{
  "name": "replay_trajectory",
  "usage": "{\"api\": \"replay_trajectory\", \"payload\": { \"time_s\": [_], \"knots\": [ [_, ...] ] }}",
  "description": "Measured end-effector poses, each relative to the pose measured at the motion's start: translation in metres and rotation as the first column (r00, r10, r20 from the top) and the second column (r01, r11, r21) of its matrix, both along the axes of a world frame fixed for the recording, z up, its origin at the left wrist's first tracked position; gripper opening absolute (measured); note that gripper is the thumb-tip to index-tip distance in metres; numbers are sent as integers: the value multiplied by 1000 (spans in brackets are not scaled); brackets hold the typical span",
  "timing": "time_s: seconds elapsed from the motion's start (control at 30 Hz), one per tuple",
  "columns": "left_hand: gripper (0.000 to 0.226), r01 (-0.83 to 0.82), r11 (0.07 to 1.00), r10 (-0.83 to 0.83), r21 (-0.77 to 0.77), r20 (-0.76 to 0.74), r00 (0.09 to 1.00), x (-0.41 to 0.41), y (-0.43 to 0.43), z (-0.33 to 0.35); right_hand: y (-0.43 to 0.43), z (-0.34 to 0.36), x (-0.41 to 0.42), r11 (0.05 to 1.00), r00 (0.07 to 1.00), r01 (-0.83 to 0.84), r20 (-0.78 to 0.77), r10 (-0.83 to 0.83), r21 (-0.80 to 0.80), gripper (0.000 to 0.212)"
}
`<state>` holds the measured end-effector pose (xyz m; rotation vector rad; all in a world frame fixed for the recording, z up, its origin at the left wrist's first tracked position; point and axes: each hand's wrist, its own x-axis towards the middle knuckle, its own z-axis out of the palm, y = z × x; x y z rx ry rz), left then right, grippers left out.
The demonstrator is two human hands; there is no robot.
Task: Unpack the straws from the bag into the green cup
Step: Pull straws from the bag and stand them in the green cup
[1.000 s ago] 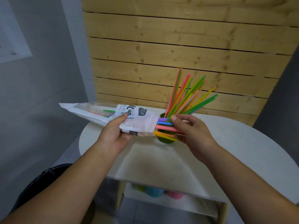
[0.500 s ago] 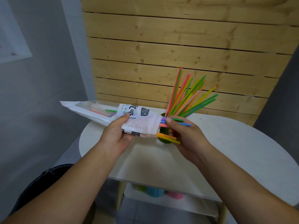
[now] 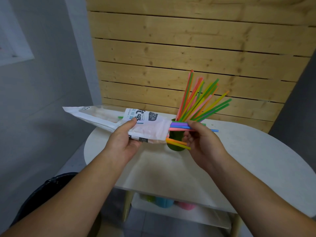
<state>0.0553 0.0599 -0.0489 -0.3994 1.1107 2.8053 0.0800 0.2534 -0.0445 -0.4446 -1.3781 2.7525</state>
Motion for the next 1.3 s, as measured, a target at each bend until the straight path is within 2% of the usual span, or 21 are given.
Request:
{"api": "replay_trajectory", "payload": {
  "time_s": [0.07,0.13,0.23,0.37,0.43,0.53,0.6,0.7,0.93,1.3],
  "knots": [
    [9,2,1000,-2,4,4,1000,0,1,0,-1,-1,1,999,999,-25,-23,25,-30,14],
    [11,5,1000,-5,7,1,1000,0,2,0,-4,-2,3,998,997,-64,-50,65,14,18],
    [12,20,1000,-20,-3,-11,1000,1,3,0,-9,-3,6,991,994,-88,-60,95,105,16],
    [14,30,999,-30,9,-8,1000,2,5,-1,-11,-2,6,993,996,-72,-49,77,97,15],
    [14,26,1000,-26,12,-2,1000,1,4,-1,-9,-2,5,990,997,-33,-69,42,135,16],
    [13,20,999,-20,38,14,1000,-1,2,-2,-7,-3,4,949,990,80,-139,-39,306,22],
    [14,11,997,-13,76,26,1000,-2,0,-3,-6,-2,4,924,983,134,-169,-76,359,24],
    [19,-11,992,5,129,44,999,-5,-4,-6,-1,2,5,913,977,160,-193,-92,376,19],
    [13,-61,986,51,158,69,996,-10,-13,-8,20,11,5,911,958,217,-255,-130,350,18],
    [29,-130,978,116,164,89,989,-21,-22,-11,60,20,13,856,918,360,-303,-255,370,20]
  ]
}}
